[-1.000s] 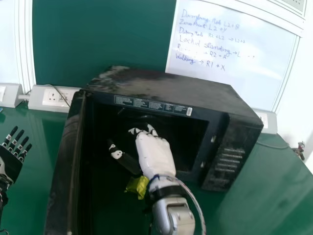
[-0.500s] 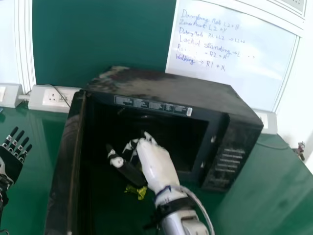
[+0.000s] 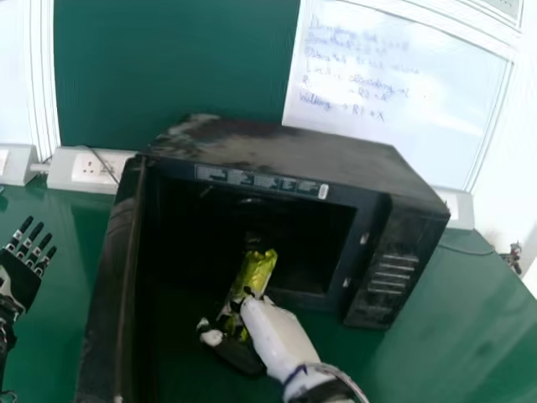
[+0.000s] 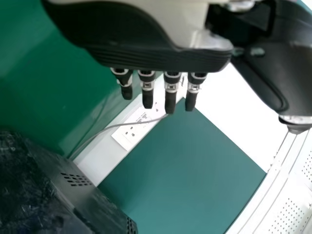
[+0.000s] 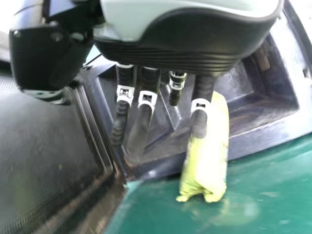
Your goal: Put biscuit inside oven
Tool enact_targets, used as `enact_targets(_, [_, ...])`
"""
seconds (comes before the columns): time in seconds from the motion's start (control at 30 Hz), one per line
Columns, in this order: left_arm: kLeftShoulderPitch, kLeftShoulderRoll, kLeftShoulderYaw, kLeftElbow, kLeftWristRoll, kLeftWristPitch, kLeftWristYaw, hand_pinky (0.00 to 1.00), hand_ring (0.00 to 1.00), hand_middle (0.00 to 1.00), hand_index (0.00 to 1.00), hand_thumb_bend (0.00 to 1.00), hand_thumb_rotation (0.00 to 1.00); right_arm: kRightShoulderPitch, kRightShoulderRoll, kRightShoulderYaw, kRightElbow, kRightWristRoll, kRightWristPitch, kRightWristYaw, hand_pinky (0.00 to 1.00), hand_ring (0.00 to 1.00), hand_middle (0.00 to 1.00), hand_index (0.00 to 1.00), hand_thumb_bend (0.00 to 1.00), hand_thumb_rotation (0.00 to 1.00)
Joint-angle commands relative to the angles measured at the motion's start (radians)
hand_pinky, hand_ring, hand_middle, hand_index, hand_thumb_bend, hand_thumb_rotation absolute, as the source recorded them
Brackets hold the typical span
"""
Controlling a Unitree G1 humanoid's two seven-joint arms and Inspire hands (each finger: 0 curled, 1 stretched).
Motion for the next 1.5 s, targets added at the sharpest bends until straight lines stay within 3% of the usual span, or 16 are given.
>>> enact_targets(0.0, [-0.018,-0.01,-0.011,0.001,0.003,-0.003,0.013,1.0,1.0,1.0,1.0,0.61,0.18,0.117,0.031,0.055,-0.048,0.0,-0.027,-0.024,0.17,0.26,0.37,0.5,0.6,0.6])
enact_targets(0.1, [-0.019,-0.01,-0.01,0.002,0.004,-0.002,0.017,1.0,1.0,1.0,1.0,0.63,0.18,0.175,0.014,0.06,-0.059,-0.007,-0.055,-0.044,0.14,0.23,0.32,0.46,0.59,0.63])
enact_targets(0.17, [-0.019,-0.009,-0.012,0.003,0.009,-0.004,0.014,1.0,1.0,1.0,1.0,0.63,0.18,0.196,0.001,0.055,-0.056,-0.015,-0.075,-0.054,0.18,0.28,0.38,0.48,0.59,0.7])
enact_targets(0.23, [-0.019,-0.008,-0.013,0.005,0.011,-0.007,0.007,1.0,1.0,1.0,1.0,0.62,0.18,0.211,-0.007,0.044,-0.045,-0.009,-0.091,-0.082,0.19,0.29,0.38,0.47,0.59,0.7])
enact_targets(0.47, [-0.017,-0.01,-0.008,-0.001,0.002,-0.004,0.01,1.0,1.0,1.0,0.99,0.61,0.19,0.244,-0.011,0.031,-0.009,0.016,-0.103,-0.094,0.14,0.22,0.3,0.4,0.58,0.75])
enact_targets(0.7, [-0.016,-0.008,-0.006,-0.002,-0.002,-0.003,0.008,1.0,1.0,1.0,0.99,0.58,0.19,0.235,0.01,0.024,0.007,0.052,-0.078,-0.019,0.2,0.29,0.37,0.43,0.58,0.83])
enact_targets(0.87, [-0.018,-0.011,-0.006,-0.012,-0.005,-0.001,0.024,1.0,1.0,1.0,0.99,0.57,0.18,0.219,0.039,0.032,0.017,0.027,-0.042,0.074,0.35,0.44,0.52,0.56,0.62,0.92])
enact_targets(1.0, [-0.016,-0.01,-0.01,-0.01,0.001,-0.006,0.023,1.0,1.0,1.0,0.99,0.58,0.19,0.206,0.041,0.043,0.034,-0.001,-0.059,0.047,0.37,0.47,0.55,0.59,0.6,0.89])
enact_targets(1.17, [-0.013,-0.015,-0.013,-0.018,0.002,-0.008,0.026,1.0,1.0,1.0,0.99,0.58,0.18,0.159,0.062,0.052,0.087,-0.039,-0.063,0.04,0.32,0.42,0.51,0.58,0.55,0.9])
enact_targets(1.23, [-0.012,-0.017,-0.012,-0.023,-0.003,-0.006,0.028,1.0,1.0,1.0,1.0,0.58,0.18,0.139,0.074,0.053,0.115,-0.05,-0.062,0.03,0.35,0.46,0.54,0.6,0.53,0.9])
enact_targets(1.3, [-0.011,-0.019,-0.012,-0.026,-0.005,-0.007,0.026,1.0,1.0,1.0,1.0,0.58,0.18,0.119,0.086,0.054,0.147,-0.063,-0.059,0.008,0.37,0.46,0.54,0.6,0.5,0.85])
enact_targets(1.4, [-0.008,-0.02,-0.012,-0.029,-0.003,-0.009,0.021,1.0,1.0,1.0,1.0,0.58,0.18,0.075,0.105,0.05,0.19,-0.065,-0.045,0.003,0.3,0.39,0.46,0.57,0.47,0.78])
enact_targets(1.47, [-0.008,-0.023,-0.01,-0.033,-0.007,-0.008,0.027,1.0,1.0,1.0,1.0,0.59,0.18,0.042,0.111,0.044,0.209,-0.065,-0.035,0.025,0.38,0.46,0.52,0.6,0.46,0.71])
